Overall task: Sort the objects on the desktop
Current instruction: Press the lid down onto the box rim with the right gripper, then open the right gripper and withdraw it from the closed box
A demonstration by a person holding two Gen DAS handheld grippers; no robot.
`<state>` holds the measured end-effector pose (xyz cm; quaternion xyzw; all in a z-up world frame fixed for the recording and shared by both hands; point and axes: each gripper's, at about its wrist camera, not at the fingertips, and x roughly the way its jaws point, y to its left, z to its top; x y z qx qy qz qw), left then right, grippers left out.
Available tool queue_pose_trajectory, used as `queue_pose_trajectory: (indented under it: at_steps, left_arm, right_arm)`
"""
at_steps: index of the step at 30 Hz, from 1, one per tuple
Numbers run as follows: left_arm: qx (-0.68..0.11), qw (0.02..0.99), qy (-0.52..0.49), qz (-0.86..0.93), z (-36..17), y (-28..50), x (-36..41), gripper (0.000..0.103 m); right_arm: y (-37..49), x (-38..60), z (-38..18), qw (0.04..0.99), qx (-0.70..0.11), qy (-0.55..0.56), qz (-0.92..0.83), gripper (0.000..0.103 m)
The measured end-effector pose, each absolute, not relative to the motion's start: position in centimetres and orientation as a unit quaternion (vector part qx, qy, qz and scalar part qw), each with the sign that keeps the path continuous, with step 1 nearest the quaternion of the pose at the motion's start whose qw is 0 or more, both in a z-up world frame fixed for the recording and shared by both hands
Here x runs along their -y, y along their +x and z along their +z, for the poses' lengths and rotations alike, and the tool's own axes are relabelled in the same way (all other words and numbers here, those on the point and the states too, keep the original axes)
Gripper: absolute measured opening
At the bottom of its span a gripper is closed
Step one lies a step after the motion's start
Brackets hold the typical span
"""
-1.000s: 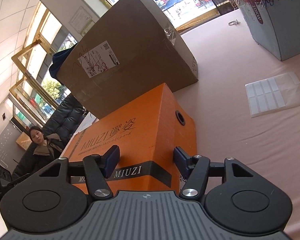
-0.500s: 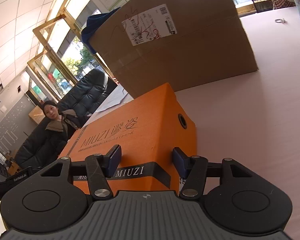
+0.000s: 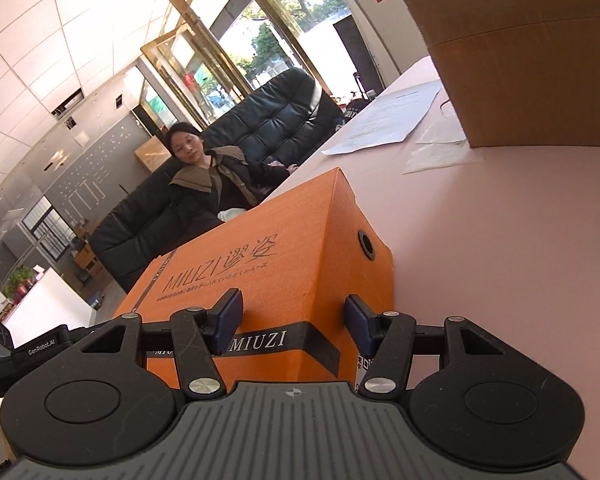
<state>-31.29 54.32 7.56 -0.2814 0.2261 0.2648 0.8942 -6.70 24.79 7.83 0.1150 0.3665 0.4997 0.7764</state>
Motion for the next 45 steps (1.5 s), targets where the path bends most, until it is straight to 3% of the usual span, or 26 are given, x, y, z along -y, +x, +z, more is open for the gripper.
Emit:
queue_pose_trajectory:
  at_steps: [8,17,18,19,20,27,35,45]
  left_arm:
    - [-0.215,0.891,-0.271,0.294,7.4,-32.3,-56.5,0.102]
    - [-0.198,0.893,-0.275,0.298,7.3,-32.6,-55.8,0.103]
    - [-0.192,0.892,-0.267,0.309,7.5,-32.9,-55.3,0.103]
    - [-0.184,0.892,-0.25,0.328,7.8,-33.3,-54.7,0.103]
    - [-0.176,0.891,-0.233,0.347,8.0,-33.7,-54.0,0.103]
    - [-0.055,0.904,-0.139,0.4,12.1,-35.8,-48.2,0.103]
    - [-0.093,0.968,-0.087,0.216,12.3,-25.3,-36.6,0.103]
    - [-0.203,0.971,-0.089,0.091,8.4,-10.5,-24.6,0.103]
  right_arm:
    - [-6.8,-30.2,8.0,0.767,-0.367,0.101,0.516,0.053]
    - [-6.8,-27.9,8.2,0.793,-0.333,0.119,0.496,0.059]
    - [-6.7,-27.2,8.3,0.799,-0.326,0.123,0.49,0.069]
    - [-6.7,-26.4,8.4,0.805,-0.319,0.127,0.484,0.087]
    - [-6.7,-25.7,8.4,0.81,-0.311,0.131,0.479,0.093]
    - [-6.3,-20.6,9.0,0.846,-0.26,0.157,0.437,0.103]
    - [-6.1,-14.4,9.4,0.883,-0.199,0.182,0.383,0.103]
    - [-7.0,0.3,6.6,0.967,-0.151,0.091,0.185,0.103]
